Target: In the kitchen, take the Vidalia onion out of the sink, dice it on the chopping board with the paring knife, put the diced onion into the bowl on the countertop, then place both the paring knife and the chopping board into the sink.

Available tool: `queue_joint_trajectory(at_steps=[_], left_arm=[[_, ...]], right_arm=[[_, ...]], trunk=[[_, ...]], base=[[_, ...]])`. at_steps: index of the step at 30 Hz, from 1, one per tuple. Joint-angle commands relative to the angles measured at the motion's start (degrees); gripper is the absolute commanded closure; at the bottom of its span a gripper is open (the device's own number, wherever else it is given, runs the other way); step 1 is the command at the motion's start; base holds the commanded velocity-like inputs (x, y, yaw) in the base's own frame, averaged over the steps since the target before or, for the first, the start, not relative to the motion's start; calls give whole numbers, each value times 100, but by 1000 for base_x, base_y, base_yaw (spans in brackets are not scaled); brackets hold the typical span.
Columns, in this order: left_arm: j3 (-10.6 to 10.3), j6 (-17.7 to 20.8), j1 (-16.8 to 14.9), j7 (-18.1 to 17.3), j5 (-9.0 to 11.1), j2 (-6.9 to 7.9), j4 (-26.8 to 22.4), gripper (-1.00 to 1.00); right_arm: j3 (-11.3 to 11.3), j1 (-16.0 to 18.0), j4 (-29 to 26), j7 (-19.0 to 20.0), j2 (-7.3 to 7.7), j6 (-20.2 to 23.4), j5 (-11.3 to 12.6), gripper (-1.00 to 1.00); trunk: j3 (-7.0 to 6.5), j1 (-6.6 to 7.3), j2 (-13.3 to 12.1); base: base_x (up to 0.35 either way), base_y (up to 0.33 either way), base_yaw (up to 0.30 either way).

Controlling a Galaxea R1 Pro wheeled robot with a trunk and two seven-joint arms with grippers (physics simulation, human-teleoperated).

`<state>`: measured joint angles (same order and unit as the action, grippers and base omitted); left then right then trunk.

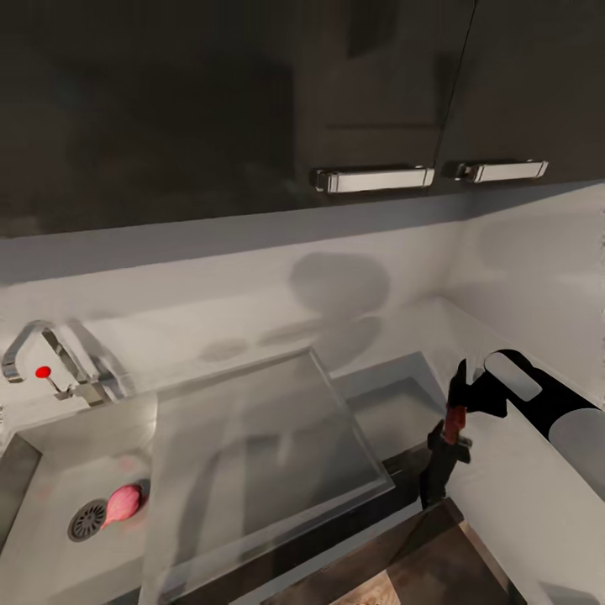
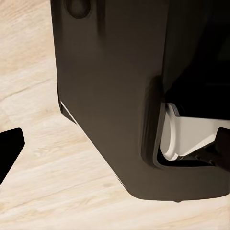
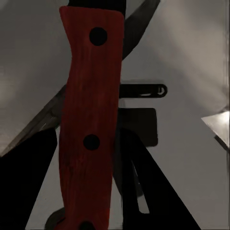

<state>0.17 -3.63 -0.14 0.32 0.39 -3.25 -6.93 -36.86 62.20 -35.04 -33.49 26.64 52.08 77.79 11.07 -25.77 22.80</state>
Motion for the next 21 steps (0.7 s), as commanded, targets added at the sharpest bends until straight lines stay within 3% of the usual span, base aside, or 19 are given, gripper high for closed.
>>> queue_joint_trajectory(at_steps=[1, 15, 19, 21], left_arm=[[1, -15, -2, 3, 5, -1, -1, -100], [5, -15, -1, 3, 5, -1, -1, -100], [7, -19, 0, 3, 5, -1, -1, -100], [5, -22, -1, 3, 4, -1, -1, -100]], right_arm=[[-43, 10, -10, -48, 8, -21, 60, 100], [-70, 12, -419, -36, 8, -545, 39, 100], [-102, 12, -1038, -28, 13, -598, 8, 100], [-121, 12, -1339, -27, 15, -841, -64, 100]], trunk=[[2, -1, 12], [-72, -1, 12], [-72, -1, 12], [-72, -1, 12]], base=[[-247, 0, 0], [-328, 48, 0], [-338, 131, 0], [-204, 92, 0]])
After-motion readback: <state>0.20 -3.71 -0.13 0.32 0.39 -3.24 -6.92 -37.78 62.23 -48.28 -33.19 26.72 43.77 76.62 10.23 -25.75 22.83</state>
